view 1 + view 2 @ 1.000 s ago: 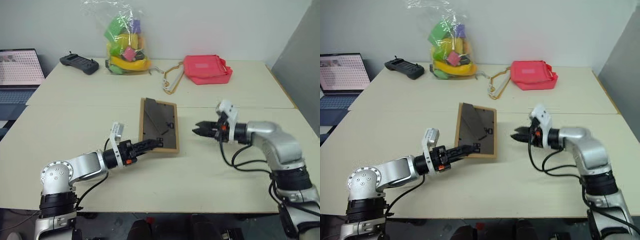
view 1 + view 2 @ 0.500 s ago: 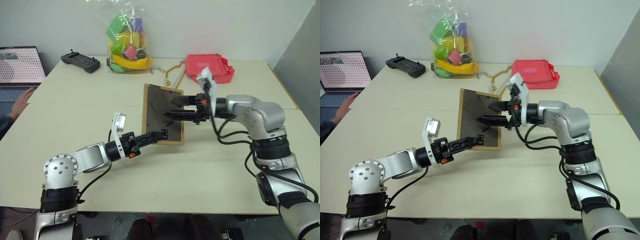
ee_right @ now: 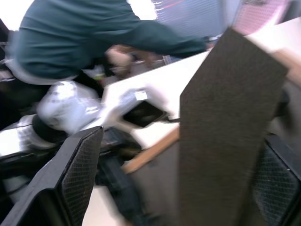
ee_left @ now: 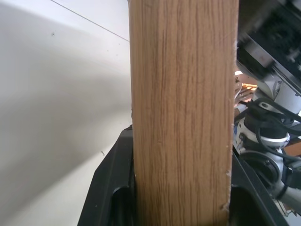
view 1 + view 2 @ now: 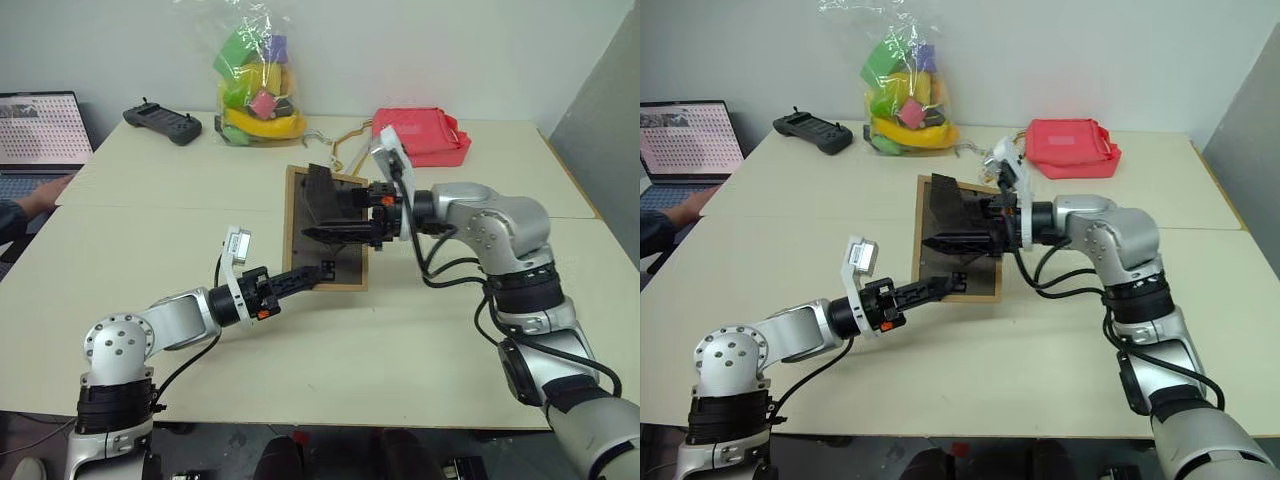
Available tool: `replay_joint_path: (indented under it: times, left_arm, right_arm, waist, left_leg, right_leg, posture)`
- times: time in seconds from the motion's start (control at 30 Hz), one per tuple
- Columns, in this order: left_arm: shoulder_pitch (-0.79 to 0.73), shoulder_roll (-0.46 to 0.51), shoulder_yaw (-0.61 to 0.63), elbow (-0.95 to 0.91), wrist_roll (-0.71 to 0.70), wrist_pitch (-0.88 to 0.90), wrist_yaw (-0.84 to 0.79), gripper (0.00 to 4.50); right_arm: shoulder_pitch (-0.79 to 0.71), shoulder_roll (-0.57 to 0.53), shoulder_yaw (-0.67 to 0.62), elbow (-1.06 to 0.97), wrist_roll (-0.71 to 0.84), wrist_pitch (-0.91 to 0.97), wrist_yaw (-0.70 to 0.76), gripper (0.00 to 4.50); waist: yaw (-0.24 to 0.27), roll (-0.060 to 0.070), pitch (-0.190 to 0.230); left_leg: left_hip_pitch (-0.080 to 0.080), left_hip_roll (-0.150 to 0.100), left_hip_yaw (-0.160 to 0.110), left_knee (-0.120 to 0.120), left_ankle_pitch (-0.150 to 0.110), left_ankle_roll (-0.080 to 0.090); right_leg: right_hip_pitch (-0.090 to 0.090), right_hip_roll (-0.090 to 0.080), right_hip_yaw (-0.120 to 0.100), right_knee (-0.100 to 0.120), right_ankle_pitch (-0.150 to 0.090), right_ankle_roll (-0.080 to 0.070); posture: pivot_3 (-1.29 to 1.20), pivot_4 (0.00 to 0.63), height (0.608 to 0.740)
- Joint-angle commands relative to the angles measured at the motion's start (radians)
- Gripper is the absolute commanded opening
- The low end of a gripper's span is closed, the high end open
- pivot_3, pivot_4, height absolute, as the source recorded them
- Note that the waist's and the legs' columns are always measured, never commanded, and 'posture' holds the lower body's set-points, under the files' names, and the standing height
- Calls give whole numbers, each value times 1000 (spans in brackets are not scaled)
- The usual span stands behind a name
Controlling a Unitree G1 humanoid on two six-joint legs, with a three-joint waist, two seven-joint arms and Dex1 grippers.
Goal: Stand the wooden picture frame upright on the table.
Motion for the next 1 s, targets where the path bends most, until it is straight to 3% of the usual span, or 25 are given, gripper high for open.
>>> replay_joint_path:
  times: [0.03, 0.17, 0.3, 0.33, 0.37, 0.5, 0.6, 0.7, 0.83, 1.0]
  left_arm:
    - [0, 10, -4, -45, -21, -11, -23, 1304]
    - [17, 26, -2, -46, -57, 5, -14, 1304]
    - [29, 44, 6, -9, -198, 4, 62, 1304]
    - [31, 53, 1, 4, -242, -2, 97, 1304]
    - [32, 59, -6, 16, -290, -18, 143, 1304]
    - [21, 78, -44, 56, -465, -61, 269, 1304]
    - [4, 82, -50, 64, -480, -38, 261, 1304]
    - [-6, 73, -61, 65, -480, -9, 227, 1304]
    - [-6, 66, -84, 34, -480, 5, 196, 1304]
    - [21, 62, -103, -5, -480, -4, 173, 1304]
  right_arm:
    - [15, -60, -33, -62, 52, 21, 43, 4456]
    - [82, -199, -24, -41, -62, -100, 48, 4456]
    - [184, -323, -57, -83, -150, -253, 43, 4456]
    - [219, -336, -57, -85, -216, -380, 23, 4456]
    - [264, -339, -47, -65, -333, -621, -29, 4456]
    - [322, -346, 25, 168, -795, -1499, -380, 4456]
    - [290, -347, 69, 350, -1062, -1889, -633, 4456]
    - [208, -303, 106, 445, -1287, -2040, -870, 4456]
    - [110, -261, 187, 522, -1557, -2060, -1160, 4456]
    - [6, -214, 275, 596, -1683, -2067, -1342, 4456]
  waist:
    - [-1, 0, 0]
    - [0, 0, 0]
    - [1, -1, 1]
    - [0, -1, 1]
    - [1, -1, 1]
    - [-5, -2, 1]
    - [-4, -2, 1]
    - [-5, -2, 1]
    - [-7, -2, 2]
    - [-1, -2, 2]
  left_leg:
    - [0, 0, 0, 0, 0, 0]
    - [1, 0, 0, 0, 0, 0]
    - [-1, 0, 0, 0, 0, 0]
    - [-1, 0, 0, 0, 0, 1]
    - [-1, 0, 0, 0, 0, 1]
    - [1, 0, 1, 1, 0, 1]
    - [2, 0, 2, 1, 0, 0]
    - [2, 0, 3, 0, 2, -4]
    - [4, 0, 3, 0, 4, -7]
    - [4, 0, 3, 0, 5, -9]
  right_leg:
    - [0, 0, 0, 0, 0, 0]
    - [0, 1, 0, 0, 0, 0]
    - [0, 0, 1, -2, 0, 0]
    - [0, 0, 1, -3, 0, 0]
    - [0, 0, 1, -3, 0, 0]
    - [1, 0, 2, -1, 0, 1]
    - [1, 0, 3, 0, 0, 1]
    - [1, 0, 3, 0, 0, 0]
    - [0, 0, 4, 2, 0, 0]
    - [0, 0, 3, 2, 0, 0]
  posture:
    - [0, 150, 740]
    - [0, 150, 740]
    - [0, 150, 740]
    - [0, 150, 740]
    - [0, 150, 740]
    - [0, 150, 740]
    - [0, 150, 740]
    - [0, 150, 740]
    - [0, 150, 740]
    - [0, 150, 740]
